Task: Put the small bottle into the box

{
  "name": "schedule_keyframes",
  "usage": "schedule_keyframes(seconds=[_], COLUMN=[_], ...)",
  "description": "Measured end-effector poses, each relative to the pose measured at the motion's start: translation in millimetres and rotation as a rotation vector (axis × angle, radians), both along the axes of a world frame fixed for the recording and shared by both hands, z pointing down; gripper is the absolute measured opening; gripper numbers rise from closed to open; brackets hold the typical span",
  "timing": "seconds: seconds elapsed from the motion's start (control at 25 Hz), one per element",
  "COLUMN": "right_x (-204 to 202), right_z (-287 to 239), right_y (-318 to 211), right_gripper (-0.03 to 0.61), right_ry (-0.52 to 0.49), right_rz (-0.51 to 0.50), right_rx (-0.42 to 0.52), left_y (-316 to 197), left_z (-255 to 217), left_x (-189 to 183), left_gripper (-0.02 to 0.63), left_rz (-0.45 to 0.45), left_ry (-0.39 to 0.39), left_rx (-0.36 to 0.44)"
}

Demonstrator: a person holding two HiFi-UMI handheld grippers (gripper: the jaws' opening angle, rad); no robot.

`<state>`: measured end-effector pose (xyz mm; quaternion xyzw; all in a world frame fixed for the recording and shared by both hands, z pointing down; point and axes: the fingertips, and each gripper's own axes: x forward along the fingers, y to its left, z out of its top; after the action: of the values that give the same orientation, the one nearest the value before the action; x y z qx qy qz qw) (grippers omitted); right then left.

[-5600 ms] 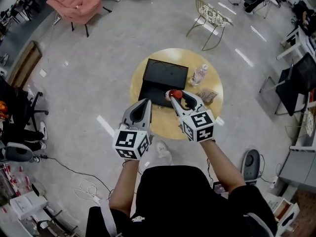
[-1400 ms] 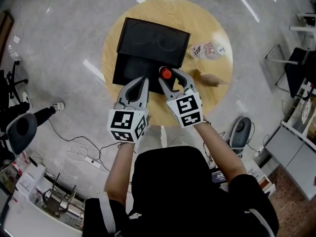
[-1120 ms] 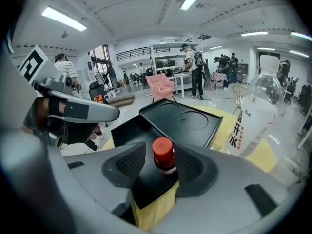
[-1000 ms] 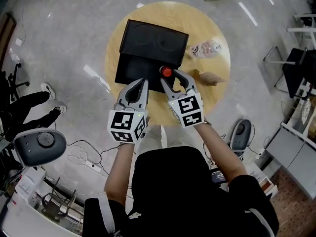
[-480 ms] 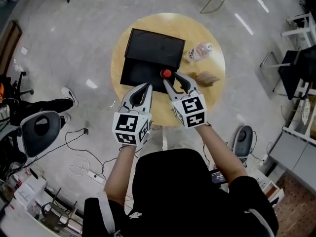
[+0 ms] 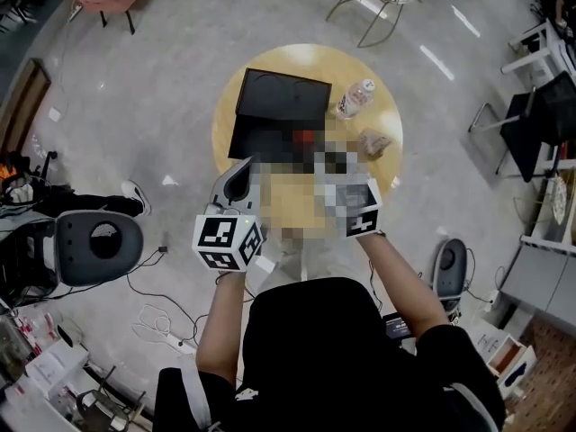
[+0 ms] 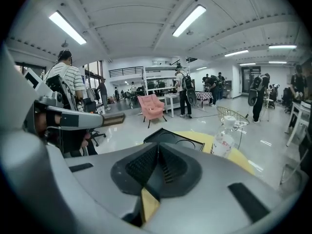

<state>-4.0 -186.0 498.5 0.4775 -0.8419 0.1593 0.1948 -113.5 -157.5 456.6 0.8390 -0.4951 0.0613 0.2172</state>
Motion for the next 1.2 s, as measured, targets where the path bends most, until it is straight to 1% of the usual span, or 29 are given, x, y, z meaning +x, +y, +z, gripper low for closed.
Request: schedule_keyframes(seconds=[0.16, 0.44, 0.6, 0.8, 1.2], right_x=[2.0, 1.3, 2.5, 14.0, 44.0], right_z=[-19.4, -59.9, -86.7, -114.1, -140.8], right_y=[15.1, 34.6, 40.9, 51.4, 94.0], right_gripper=[0.003, 0.003, 0.003, 0.003, 0.003], right_ry=[-0.018, -0.031, -0.053, -0.074, -0.084], right_rz=[0.012, -0.007, -0.020, -0.050, -0.108], right_rx=[0.023, 0.089, 0.130, 0.170, 0.225], left_y=[13.4, 30.4, 36.3, 48.1, 104.5], left_z=[-18.3, -61.1, -88.1, -110.1, -138.3], left_x=[4.3, 12.3, 17.0, 31.5, 63.3], left_gripper=[0.011, 0.011, 0.011, 0.011, 0.011], left_rz=[0.023, 0.041, 0.045, 0.022, -0.041], left_ry=[-0.005, 0.014, 0.006, -0.005, -0.014], left_rx=[0.046, 0.128, 0.183, 0.213, 0.275])
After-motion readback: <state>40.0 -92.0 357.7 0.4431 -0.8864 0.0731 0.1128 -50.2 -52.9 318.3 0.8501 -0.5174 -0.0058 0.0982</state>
